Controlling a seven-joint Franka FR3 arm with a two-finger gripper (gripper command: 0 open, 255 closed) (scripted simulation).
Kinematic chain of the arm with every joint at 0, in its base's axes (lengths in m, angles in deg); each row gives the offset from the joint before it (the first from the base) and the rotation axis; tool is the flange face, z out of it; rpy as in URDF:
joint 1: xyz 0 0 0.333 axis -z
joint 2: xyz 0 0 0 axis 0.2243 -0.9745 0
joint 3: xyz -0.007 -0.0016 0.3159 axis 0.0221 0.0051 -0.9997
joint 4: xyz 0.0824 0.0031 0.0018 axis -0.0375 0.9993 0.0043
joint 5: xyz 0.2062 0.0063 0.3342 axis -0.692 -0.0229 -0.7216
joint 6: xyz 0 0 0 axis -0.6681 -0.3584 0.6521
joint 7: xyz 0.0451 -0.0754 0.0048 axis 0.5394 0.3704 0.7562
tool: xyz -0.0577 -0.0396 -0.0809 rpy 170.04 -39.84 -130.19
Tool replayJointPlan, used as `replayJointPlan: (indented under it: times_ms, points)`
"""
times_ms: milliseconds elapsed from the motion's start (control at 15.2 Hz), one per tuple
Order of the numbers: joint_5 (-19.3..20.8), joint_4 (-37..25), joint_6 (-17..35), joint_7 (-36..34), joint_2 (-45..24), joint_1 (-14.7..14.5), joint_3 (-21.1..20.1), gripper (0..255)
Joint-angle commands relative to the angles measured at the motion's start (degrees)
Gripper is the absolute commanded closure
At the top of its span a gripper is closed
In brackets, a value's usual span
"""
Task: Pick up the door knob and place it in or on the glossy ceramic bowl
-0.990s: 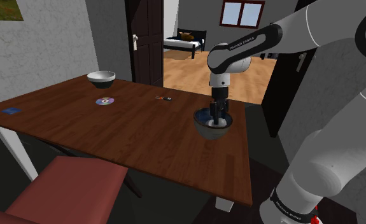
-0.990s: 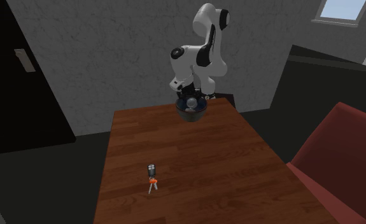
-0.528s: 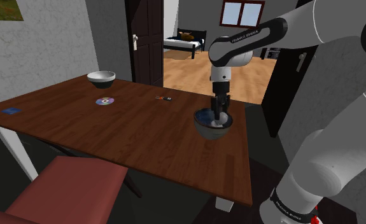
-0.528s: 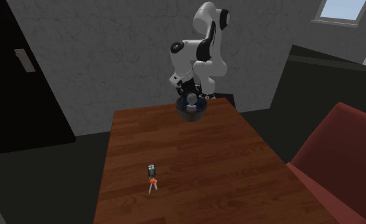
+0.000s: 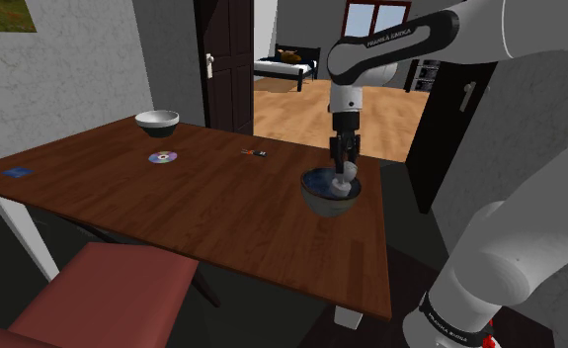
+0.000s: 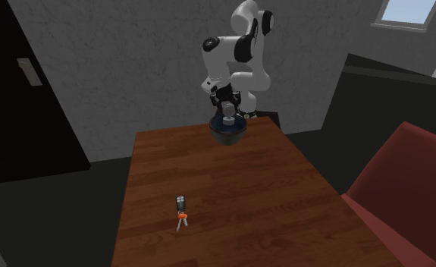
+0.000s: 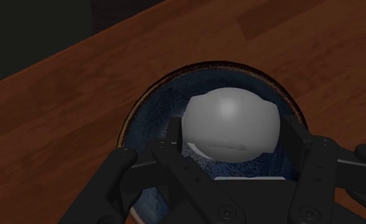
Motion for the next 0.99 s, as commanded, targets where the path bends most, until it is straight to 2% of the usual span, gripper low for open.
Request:
replayJointPlan:
  times_ms: [0, 924]
  points:
    - [0.0, -1.1, -1.4, -0.2, 0.4, 0.0, -0.1, 255]
    - [-0.1, -11.2, -12.2, -1.1, 1.0, -0.2, -0.3, 255]
